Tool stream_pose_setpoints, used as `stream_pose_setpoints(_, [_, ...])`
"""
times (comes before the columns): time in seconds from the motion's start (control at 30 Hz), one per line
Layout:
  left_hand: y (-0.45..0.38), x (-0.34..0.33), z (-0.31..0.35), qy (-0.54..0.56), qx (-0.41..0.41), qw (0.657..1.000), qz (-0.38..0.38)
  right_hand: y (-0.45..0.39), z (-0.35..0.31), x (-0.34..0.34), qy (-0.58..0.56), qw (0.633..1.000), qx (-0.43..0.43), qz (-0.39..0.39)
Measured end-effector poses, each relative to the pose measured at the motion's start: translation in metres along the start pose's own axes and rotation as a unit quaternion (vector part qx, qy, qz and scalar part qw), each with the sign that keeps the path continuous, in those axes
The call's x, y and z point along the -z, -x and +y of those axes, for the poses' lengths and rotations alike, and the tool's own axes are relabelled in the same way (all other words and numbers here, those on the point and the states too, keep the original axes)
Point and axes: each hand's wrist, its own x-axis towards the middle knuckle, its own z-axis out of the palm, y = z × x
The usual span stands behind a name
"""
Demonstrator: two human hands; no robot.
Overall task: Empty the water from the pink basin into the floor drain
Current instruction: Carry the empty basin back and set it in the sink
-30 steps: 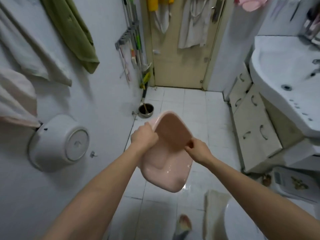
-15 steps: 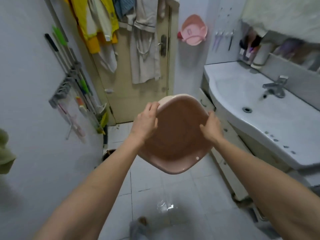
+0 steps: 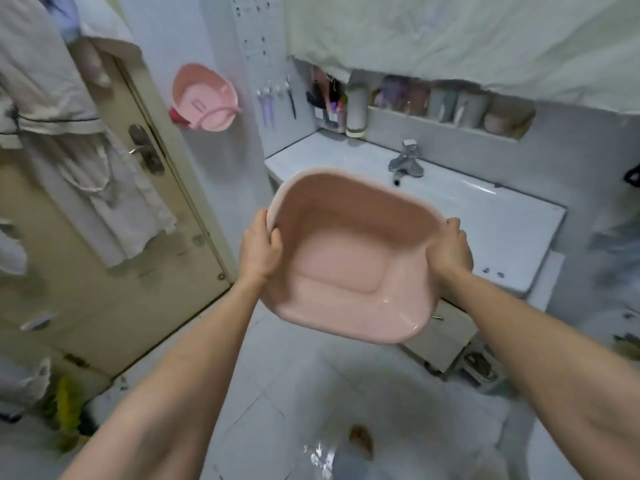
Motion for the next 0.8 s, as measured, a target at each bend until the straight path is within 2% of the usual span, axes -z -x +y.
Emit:
stream_pose_setpoints(0.07, [-0.032,-0.027,0.000,0.054,0.042,0.998,-0.002,-0.031,0.005,-0.004,-0.013,0.998,-0.056,-0.014])
stream_pose_setpoints(0.17, [-0.091,-0.065,0.001,0.080,0.103,0.991,-0.017,-0.087,0.002,-0.021,-0.031,0.997,-0.067,-0.015])
stream_pose_setpoints(0.27, [-0.164,-0.098,-0.007,0.020,0.114,0.990,-0.086,-0.138,-0.011,-0.037,-0.005,0.996,-0.082,-0.026])
stream_pose_setpoints(0.37, [-0.229,-0.124,-0.014,-0.070,0.114,0.979,-0.152,-0.177,-0.022,-0.051,0.034,0.993,-0.084,-0.071])
stream_pose_setpoints(0.6, [-0.346,-0.185,-0.003,-0.200,0.095,0.920,-0.324,-0.260,-0.047,-0.074,0.140,0.970,-0.102,-0.171])
stream_pose_setpoints(0.7, [-0.382,-0.220,-0.005,-0.217,0.086,0.883,-0.408,-0.288,-0.053,-0.086,0.165,0.953,-0.157,-0.201])
stream_pose_setpoints(0.8, [-0.419,-0.262,-0.010,-0.217,0.061,0.862,-0.453,-0.309,-0.054,-0.105,0.154,0.942,-0.225,-0.194])
